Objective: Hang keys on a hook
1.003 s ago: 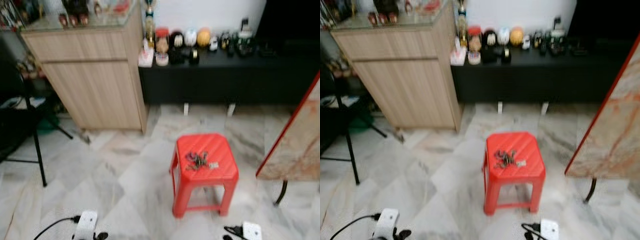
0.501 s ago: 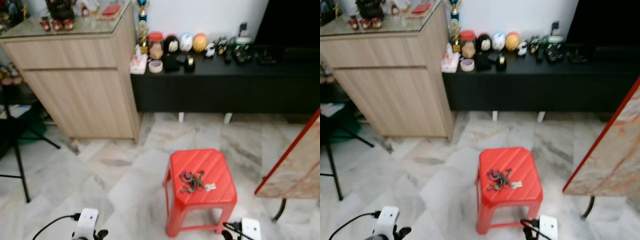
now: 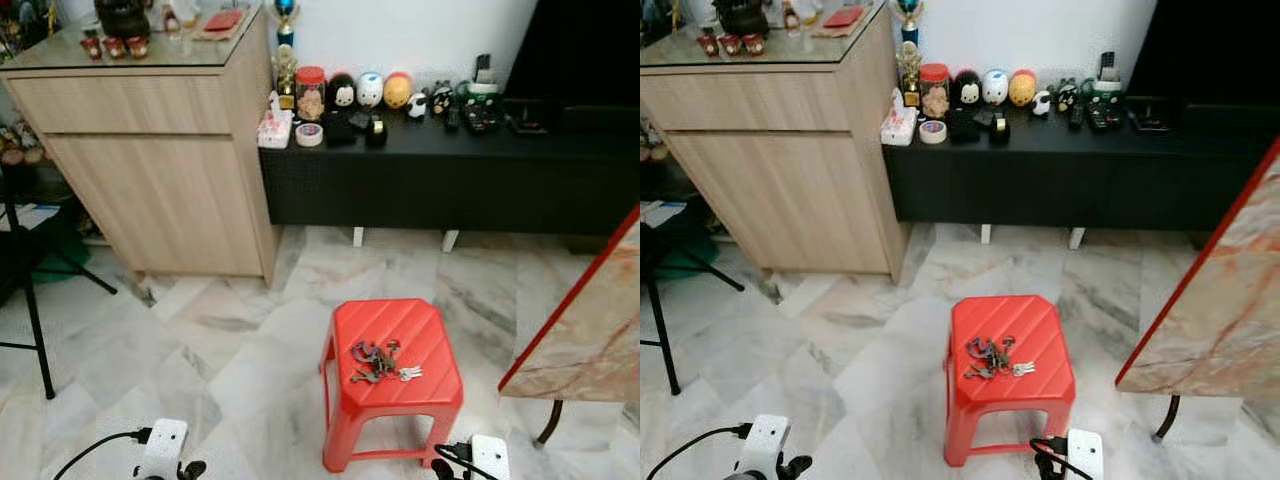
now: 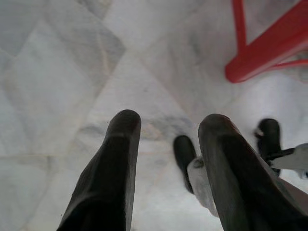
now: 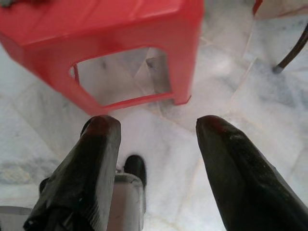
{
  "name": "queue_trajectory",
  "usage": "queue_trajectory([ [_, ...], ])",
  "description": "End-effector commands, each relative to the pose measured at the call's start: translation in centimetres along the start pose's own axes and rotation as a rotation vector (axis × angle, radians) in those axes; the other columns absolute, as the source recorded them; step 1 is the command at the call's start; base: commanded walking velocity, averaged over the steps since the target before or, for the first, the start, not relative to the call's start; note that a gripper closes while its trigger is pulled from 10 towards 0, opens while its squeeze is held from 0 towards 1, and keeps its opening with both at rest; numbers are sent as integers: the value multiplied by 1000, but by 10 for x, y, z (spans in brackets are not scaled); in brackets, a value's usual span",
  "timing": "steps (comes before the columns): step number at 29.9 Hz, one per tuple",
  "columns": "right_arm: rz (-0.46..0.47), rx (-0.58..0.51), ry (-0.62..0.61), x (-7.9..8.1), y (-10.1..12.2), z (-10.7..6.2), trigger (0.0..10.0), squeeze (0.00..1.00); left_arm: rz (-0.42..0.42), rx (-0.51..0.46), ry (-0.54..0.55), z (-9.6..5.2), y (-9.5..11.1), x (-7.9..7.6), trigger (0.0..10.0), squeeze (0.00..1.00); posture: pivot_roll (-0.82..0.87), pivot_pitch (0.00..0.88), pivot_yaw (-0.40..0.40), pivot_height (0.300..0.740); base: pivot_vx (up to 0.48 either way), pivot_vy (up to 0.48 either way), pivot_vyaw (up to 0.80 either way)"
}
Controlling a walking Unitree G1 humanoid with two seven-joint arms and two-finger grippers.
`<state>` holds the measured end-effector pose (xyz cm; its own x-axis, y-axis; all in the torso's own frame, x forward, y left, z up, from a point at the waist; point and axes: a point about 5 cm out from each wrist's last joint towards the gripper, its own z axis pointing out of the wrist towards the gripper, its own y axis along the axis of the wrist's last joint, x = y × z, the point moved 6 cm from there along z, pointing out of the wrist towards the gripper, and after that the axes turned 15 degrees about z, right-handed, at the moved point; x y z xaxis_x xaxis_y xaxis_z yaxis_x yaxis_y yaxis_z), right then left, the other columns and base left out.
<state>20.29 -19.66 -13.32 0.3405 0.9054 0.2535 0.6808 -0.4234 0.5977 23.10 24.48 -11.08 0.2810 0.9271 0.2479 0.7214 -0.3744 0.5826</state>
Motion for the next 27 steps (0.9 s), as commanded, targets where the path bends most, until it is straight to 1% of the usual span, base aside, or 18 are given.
queue_trajectory([
  [1,-6,-13,15,5,3,1,10000,0,24,23,2,-2,-7,1,10000,0,24,59,4,740,0,-412,0],
  [6,-9,-27,31,9,7,2,10000,0,2,11,17,-2,-7,2,10000,0,23,48,3,740,0,0,0],
  [7,-11,-37,42,13,10,3,10000,0,1,10,18,-2,-7,2,10000,0,23,47,2,740,0,0,0],
  [12,-12,-67,68,20,20,5,10000,0,6,1,33,-2,-6,3,10000,0,24,45,2,740,0,0,0],
  [15,-19,-93,90,26,28,6,10000,0,-15,-21,46,-3,-4,4,10000,0,21,47,1,740,0,0,0],
  [17,-19,-152,124,38,44,8,10000,0,-45,-81,72,-4,3,6,10000,0,19,55,-1,740,0,0,0],
  [18,-19,-152,124,38,44,8,10000,0,-45,-81,72,-4,3,6,10000,0,19,55,-1,740,0,0,0],
  [19,-14,-201,139,45,57,8,10000,0,-67,-125,94,-5,8,8,10000,0,19,55,-2,740,0,0,0],
  [20,-11,-229,150,48,64,8,10000,0,-87,-148,101,-6,11,9,10000,0,19,55,-2,740,0,0,0],
  [21,-8,-286,171,56,78,7,10000,0,-115,-193,114,-7,16,10,10000,0,19,58,1,740,0,0,0],
  [22,-8,-286,171,56,78,7,10000,0,-115,-193,114,-7,16,10,10000,0,19,58,1,740,0,0,0],
  [23,-9,-313,181,59,84,6,10000,0,-122,-214,121,-8,19,11,10000,0,19,58,1,740,0,0,0],
  [24,-11,-343,189,62,91,5,10000,0,-132,-239,127,-9,22,12,10000,0,20,60,1,740,0,0,0],
  [25,-20,-395,201,68,104,3,10000,0,-140,-283,139,-11,27,13,10000,0,18,64,3,740,0,0,0],
  [26,-23,-421,210,71,111,2,10000,0,-149,-303,141,-12,29,14,10000,0,15,65,4,740,0,0,0],
  [27,-35,-466,225,75,121,-1,10000,0,-139,-383,145,-11,56,16,10000,0,14,68,4,740,0,0,0],
])
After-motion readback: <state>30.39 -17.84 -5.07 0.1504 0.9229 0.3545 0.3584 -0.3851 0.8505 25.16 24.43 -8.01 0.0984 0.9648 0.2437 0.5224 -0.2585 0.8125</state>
